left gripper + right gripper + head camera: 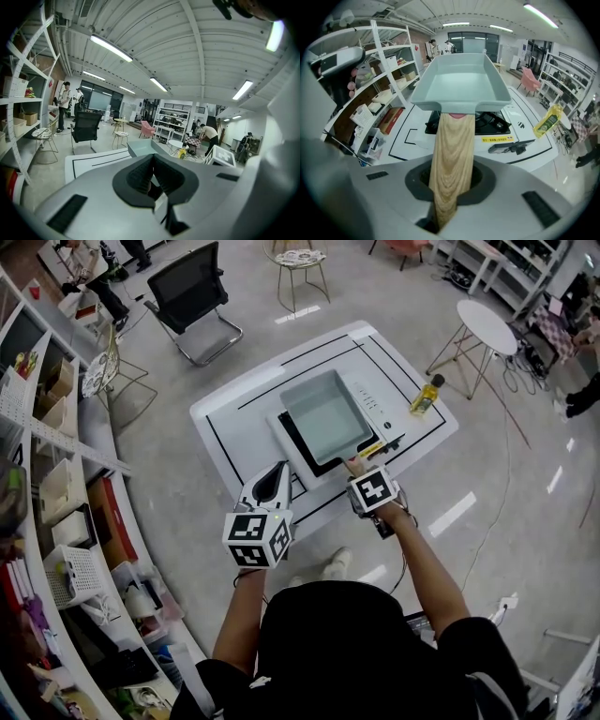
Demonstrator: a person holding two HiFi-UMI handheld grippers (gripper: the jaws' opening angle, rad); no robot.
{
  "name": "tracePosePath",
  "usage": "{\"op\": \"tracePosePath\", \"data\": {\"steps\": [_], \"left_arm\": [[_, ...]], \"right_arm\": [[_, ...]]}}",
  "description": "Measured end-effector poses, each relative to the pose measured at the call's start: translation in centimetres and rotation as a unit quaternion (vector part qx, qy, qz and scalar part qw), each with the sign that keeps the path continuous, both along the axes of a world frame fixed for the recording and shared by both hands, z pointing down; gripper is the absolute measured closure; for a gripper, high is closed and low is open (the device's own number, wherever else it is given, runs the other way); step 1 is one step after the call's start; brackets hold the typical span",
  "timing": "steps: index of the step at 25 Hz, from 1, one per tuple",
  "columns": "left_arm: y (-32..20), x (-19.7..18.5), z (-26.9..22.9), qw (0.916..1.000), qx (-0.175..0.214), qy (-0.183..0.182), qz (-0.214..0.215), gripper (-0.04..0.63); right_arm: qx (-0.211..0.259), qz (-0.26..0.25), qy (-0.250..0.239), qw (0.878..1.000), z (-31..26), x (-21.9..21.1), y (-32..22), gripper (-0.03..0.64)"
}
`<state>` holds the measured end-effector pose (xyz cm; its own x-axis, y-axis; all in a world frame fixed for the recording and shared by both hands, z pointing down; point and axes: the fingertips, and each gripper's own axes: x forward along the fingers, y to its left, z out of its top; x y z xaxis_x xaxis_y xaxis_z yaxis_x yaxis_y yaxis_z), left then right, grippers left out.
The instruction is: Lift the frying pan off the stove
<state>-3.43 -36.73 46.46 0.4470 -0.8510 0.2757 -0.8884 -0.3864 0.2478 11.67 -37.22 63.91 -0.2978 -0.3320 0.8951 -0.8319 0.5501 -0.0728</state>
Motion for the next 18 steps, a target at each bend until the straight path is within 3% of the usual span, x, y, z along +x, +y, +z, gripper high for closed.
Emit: {"op": "tracePosePath", "data": {"steps": [8,18], "left_arm": [[2.1,-0.3,-0.7,0.9998,0.011,0.0,0.019,0.584],[5.1,-0.6,-1.7,0.9988,0.023,0.007,0.042,0.584]], "right_arm": [[0.035,0.053,-0.047,0.997,-2.8,-0.7,1.0,0.581],[0.083,0.076,-0.041,0.993,-6.2,-1.4,3.8,0.581]]}}
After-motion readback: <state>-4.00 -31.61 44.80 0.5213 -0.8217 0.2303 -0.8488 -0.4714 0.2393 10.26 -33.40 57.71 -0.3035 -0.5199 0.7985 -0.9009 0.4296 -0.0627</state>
